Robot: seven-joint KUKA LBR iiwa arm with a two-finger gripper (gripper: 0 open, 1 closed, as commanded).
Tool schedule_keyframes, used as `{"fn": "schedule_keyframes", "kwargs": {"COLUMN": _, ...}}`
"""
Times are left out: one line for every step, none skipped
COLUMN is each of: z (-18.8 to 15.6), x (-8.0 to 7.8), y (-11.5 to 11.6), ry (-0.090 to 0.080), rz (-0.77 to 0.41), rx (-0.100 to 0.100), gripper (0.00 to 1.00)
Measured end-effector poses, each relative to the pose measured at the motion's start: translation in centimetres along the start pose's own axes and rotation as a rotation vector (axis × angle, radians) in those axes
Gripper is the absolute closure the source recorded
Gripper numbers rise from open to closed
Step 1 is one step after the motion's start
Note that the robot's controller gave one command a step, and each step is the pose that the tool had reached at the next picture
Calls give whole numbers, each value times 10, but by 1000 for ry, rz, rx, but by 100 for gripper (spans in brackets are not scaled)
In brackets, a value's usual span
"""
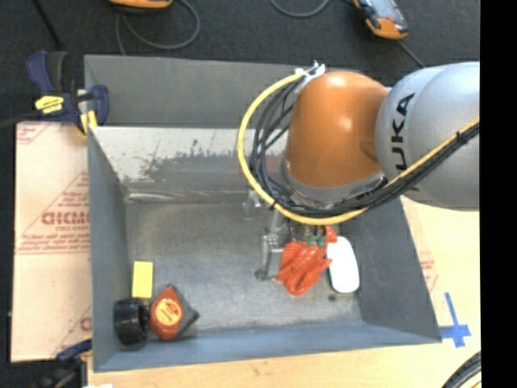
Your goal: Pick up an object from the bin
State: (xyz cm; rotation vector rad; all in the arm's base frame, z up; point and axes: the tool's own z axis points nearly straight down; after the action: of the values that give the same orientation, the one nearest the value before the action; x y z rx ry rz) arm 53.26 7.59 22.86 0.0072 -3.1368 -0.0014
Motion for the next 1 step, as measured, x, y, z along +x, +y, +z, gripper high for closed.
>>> {"fn": "schedule_keyframes", "kwargs": {"z": -4, "x": -1, "y": 0, "ry": -6, "rz": 2, "rx": -1, "gripper": 0}}
